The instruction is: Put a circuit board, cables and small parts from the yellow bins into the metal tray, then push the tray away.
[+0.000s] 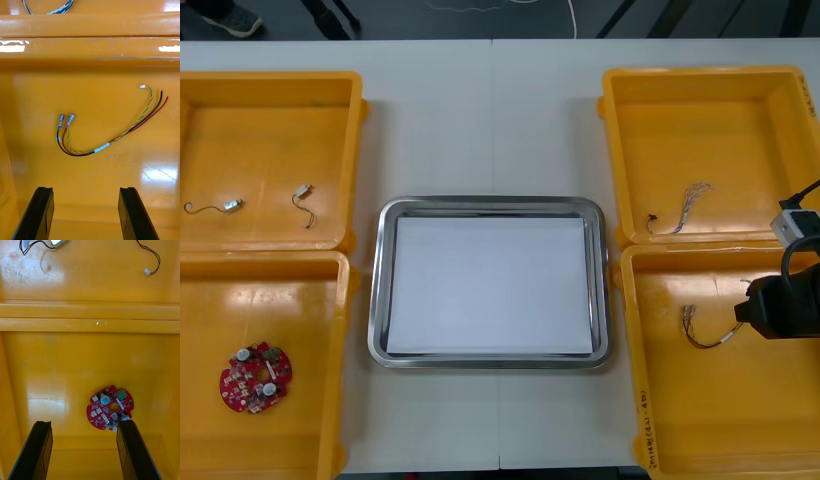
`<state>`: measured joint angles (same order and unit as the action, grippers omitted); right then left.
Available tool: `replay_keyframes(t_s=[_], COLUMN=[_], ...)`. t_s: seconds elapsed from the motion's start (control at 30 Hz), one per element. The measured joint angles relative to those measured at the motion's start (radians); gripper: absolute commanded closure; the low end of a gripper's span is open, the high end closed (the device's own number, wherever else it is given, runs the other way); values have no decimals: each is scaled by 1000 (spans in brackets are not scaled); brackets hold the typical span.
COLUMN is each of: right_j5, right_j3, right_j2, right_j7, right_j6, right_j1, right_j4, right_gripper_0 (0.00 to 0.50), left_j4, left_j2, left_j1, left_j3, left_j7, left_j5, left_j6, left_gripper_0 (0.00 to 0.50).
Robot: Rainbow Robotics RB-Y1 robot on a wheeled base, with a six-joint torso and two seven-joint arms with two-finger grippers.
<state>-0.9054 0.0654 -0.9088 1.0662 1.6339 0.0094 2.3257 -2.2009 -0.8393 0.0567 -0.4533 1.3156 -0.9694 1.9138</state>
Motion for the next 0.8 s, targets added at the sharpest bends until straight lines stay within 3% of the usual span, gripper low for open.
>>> replay_keyframes(t_s=[0.8], right_j5=[0], right_j3=[0], right_j2=[0], right_j7=[0], right_j6=[0], right_j1=[0], right_j4=[0], right_gripper_0=[0], left_j4=[0], left_j2=[0], left_j1=[0], left_j3=[0], left_j7=[0], left_j5=[0], left_j6=[0], left_gripper_0=[0])
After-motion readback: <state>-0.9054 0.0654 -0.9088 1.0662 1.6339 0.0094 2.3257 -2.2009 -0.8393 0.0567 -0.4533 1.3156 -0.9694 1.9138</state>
